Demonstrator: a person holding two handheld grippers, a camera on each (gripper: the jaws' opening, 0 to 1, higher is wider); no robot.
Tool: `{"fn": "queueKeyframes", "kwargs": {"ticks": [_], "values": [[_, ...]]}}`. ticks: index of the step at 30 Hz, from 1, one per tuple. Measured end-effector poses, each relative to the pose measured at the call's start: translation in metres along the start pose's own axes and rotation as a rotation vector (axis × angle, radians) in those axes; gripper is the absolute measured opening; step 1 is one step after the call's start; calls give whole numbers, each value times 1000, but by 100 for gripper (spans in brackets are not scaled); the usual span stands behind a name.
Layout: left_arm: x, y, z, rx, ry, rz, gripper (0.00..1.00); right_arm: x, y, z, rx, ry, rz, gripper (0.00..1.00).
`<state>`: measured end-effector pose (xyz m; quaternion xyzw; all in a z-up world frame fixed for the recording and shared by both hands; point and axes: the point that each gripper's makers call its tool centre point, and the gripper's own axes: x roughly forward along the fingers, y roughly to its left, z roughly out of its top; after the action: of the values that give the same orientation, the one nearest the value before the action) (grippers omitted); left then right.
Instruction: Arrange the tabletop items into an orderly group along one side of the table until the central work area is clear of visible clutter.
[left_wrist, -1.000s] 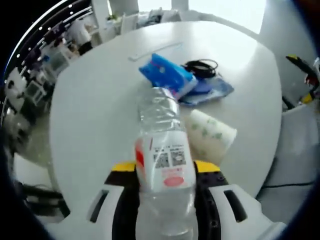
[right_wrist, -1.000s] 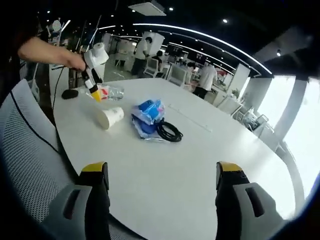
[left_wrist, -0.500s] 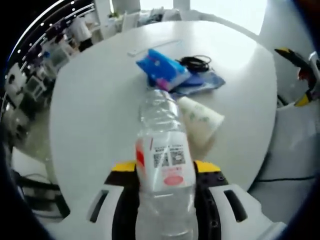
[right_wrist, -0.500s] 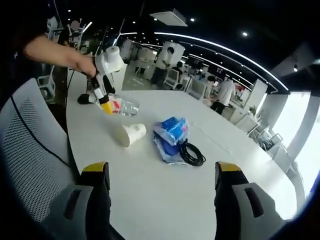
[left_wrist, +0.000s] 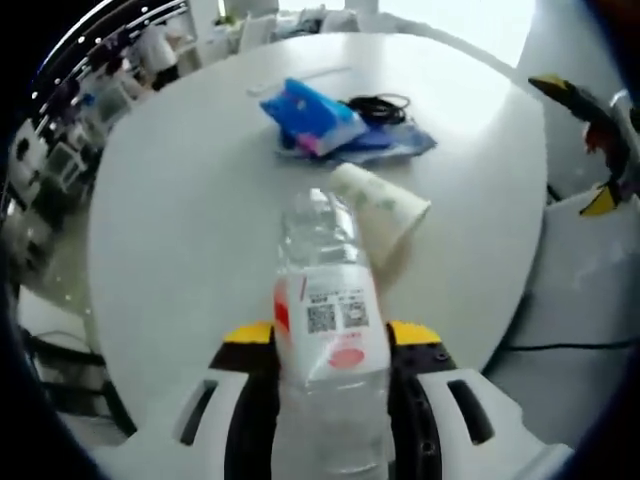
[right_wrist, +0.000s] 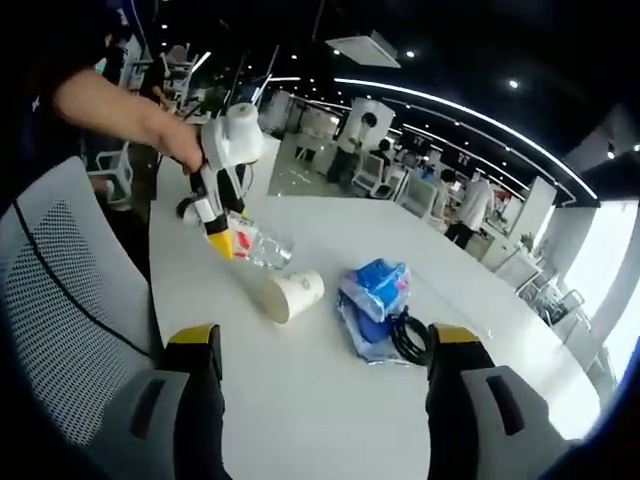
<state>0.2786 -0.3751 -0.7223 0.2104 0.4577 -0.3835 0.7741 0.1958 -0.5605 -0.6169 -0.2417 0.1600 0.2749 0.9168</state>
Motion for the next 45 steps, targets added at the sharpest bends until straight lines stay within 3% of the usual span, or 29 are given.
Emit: {"fn": "queueKeyframes", "kwargs": {"ticks": [8,18,29,45], "values": [[-2,-9,-14,-13,23,-26,37,25,30,14,-65,-37,88,83],[-3,-17,-23,-17,65,-64,37,47,55,18,-101,-61,160,81],[-8,-33,-24,-4,99,-95,37,69,93,18,-136,-86,239,78],[-13,-55,-26,-12,169,-165,38,89,111,16,-152,-101,288,73]]}}
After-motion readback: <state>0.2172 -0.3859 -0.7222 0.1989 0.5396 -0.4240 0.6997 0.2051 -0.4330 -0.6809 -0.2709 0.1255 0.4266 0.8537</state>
